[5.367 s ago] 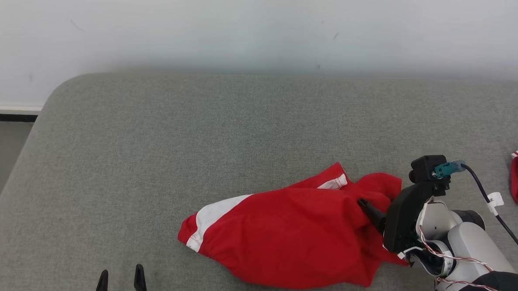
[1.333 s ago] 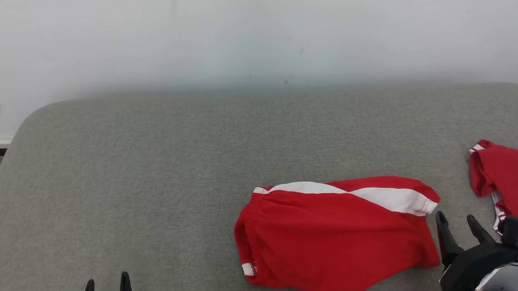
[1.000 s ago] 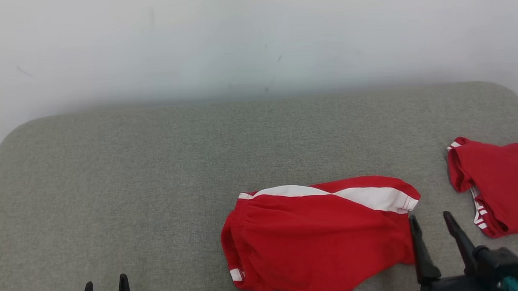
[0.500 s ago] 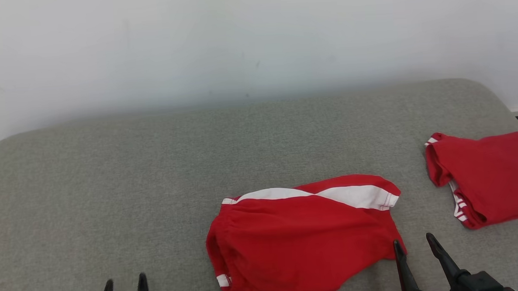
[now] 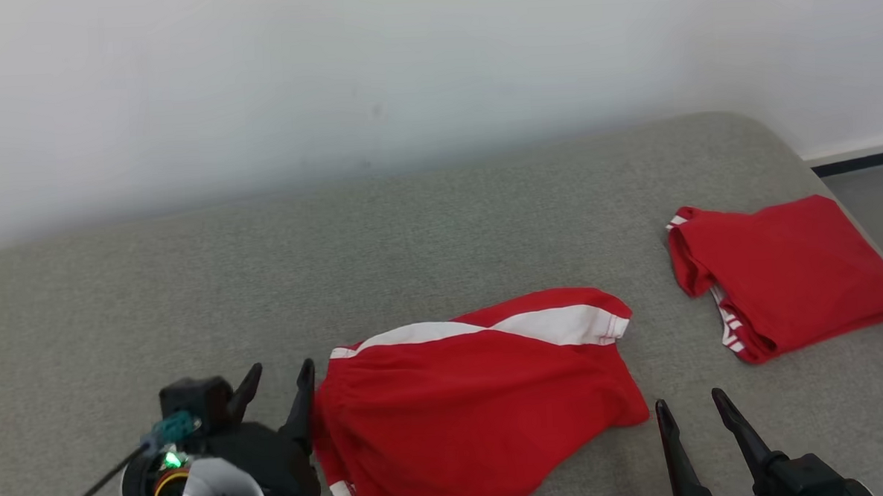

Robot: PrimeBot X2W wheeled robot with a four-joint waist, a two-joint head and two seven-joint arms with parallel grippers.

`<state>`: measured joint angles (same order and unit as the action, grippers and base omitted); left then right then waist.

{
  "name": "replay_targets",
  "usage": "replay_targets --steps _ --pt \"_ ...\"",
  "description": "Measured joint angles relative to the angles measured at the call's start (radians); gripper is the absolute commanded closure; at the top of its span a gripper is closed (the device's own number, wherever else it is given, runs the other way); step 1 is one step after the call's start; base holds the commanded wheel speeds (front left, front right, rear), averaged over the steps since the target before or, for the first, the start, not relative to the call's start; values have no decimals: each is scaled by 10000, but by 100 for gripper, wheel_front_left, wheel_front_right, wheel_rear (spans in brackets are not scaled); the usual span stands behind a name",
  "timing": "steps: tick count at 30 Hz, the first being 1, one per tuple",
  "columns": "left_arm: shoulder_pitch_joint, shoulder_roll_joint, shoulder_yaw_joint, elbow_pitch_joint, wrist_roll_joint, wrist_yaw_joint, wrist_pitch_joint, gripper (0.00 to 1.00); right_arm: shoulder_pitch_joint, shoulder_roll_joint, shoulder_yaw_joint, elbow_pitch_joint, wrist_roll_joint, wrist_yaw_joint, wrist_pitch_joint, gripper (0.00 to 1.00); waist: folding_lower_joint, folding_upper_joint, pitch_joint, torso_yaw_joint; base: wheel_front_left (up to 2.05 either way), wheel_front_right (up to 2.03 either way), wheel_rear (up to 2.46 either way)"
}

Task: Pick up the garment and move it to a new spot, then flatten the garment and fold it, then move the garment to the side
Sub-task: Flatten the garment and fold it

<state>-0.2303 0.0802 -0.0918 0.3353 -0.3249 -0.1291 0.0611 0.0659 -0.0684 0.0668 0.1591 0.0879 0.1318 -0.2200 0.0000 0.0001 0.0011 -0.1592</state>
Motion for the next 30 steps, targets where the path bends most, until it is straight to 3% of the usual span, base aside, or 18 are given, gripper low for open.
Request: replay_targets --steps 10,18,30 --pt "-784 -138 -334 422 -765 385 2656 0 -97 27 -54 -13 86 0 -2 0 2 0 336 -606 0 0 0" --pt "-850 -123 -397 345 -903 688 3513 0 -238 77 -98 -8 86 0 -63 0 2 0 669 -811 0 0 0" --pt "-890 -146 -1024 -46 -1141 405 3956 0 -382 140 -56 165 104 0 -140 0 0 0 718 -703 0 0 0"
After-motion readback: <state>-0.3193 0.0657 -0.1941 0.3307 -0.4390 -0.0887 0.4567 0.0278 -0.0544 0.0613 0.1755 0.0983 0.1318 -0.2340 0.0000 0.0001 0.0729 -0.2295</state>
